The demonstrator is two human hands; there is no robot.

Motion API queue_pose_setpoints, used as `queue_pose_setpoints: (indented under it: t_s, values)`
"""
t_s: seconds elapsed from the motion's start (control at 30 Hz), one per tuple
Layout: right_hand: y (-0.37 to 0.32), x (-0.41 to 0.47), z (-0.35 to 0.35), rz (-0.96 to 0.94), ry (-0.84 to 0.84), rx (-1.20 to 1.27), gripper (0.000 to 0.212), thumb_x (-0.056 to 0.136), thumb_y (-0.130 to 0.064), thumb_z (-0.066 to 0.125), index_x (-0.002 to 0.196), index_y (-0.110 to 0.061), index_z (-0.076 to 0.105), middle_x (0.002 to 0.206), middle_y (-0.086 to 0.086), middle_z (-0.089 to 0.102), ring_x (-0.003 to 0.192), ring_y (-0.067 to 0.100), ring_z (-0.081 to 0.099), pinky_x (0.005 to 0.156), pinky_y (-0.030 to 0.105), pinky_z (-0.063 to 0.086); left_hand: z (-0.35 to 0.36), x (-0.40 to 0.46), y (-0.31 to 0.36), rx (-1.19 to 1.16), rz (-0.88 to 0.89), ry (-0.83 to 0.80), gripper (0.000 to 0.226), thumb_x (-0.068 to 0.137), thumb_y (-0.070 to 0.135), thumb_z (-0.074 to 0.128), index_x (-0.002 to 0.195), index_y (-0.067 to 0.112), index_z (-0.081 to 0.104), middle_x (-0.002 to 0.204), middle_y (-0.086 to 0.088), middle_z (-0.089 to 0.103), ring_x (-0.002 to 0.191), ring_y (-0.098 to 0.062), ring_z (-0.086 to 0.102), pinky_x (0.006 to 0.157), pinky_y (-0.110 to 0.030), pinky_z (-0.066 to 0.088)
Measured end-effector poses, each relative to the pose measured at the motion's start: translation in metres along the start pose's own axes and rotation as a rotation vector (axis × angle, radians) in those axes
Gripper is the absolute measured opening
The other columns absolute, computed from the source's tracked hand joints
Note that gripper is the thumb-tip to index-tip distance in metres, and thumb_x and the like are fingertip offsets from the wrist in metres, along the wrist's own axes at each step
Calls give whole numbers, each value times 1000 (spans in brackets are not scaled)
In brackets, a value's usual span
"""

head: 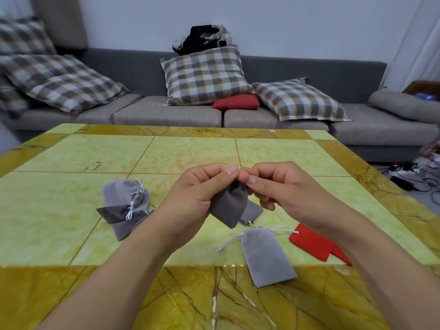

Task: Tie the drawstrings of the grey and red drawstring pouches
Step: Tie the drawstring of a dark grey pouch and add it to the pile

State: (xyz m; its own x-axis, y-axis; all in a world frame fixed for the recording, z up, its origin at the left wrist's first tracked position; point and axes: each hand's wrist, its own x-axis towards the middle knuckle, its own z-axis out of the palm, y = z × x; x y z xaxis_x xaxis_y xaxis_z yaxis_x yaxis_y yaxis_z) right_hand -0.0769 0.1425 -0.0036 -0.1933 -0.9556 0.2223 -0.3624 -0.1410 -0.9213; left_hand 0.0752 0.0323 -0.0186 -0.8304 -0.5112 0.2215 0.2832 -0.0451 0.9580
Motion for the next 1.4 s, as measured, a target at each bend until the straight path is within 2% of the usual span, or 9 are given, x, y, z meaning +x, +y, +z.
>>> queue_pose_setpoints:
  t_s: [0.13, 0.27, 0.43, 0.57, 0.77, 0.9, 1.07, 1.2, 1.4]
  values:
    - [5, -1, -5, -10, 60, -110, 17, 96, -14, 62, 84, -4, 70, 67, -6, 59, 63, 14, 47, 63, 32, 40, -4, 1, 3, 50, 7, 59, 27, 82, 27, 60, 91, 9, 78, 100, -9, 76, 96, -13, 70, 83, -20, 53]
    - [5, 2, -7, -69, 153, -192, 15, 85, -29, 65, 74, -21, 72, 83, -1, 65, 80, 12, 59, 73, 28, 42, -8, 2, 4, 67, 24, 69, 26, 83, 28, 59, 91, 14, 78, 110, -3, 75, 110, -12, 66, 95, -26, 49]
    - [5, 1, -6, -122, 207, -147, 21, 86, -24, 60, 79, -6, 69, 79, 12, 66, 75, 22, 57, 69, 28, 45, -7, 3, 3, 57, 36, 91, 23, 82, 26, 59, 86, 15, 79, 113, -2, 73, 110, -16, 65, 98, -39, 45]
    - [2, 2, 0, -69, 205, 73, 23, 88, -21, 55, 72, -8, 65, 83, 17, 64, 76, 18, 56, 64, 30, 43, -6, 1, 1, 86, 26, 83, 14, 84, 23, 68, 85, 15, 80, 106, -3, 74, 95, -18, 58, 79, -31, 39]
    - [-5, 2, 12, 31, 248, 468, 25, 81, -16, 62, 56, -14, 62, 87, 19, 49, 65, 17, 41, 61, 27, 34, -4, 1, 2, 63, -3, 56, 12, 75, 22, 71, 77, 15, 80, 97, -1, 76, 81, -18, 51, 67, -24, 39]
    - [-8, 1, 14, 94, 230, 633, 24, 72, -12, 64, 52, -14, 51, 69, 7, 58, 48, 9, 38, 44, 19, 24, -2, 0, 2, 73, -53, 70, 14, 71, 21, 69, 75, 14, 80, 94, -2, 77, 74, -11, 56, 65, -24, 41]
    - [-4, 1, 6, 15, 253, 370, 24, 82, 8, 67, 73, -8, 51, 63, 15, 59, 49, 18, 46, 46, 23, 40, -3, -2, 4, 200, 36, 45, 14, 78, 12, 70, 86, 5, 79, 94, -5, 77, 81, -10, 67, 65, -21, 47]
    - [-4, -2, -3, -130, 123, -23, 25, 82, -2, 76, 105, -10, 72, 71, 13, 66, 58, 21, 59, 60, 27, 51, -6, -2, 6, 287, 98, -4, 13, 87, 3, 65, 90, -1, 77, 95, -8, 77, 93, -20, 72, 83, -29, 57]
    - [2, 0, 0, -312, 191, -309, 11, 78, -5, 80, 89, -8, 80, 75, -7, 73, 70, 8, 69, 64, 18, 51, -7, -1, 8, 413, 74, -7, 15, 89, 6, 64, 90, 8, 78, 94, 0, 78, 96, -12, 71, 88, -22, 53]
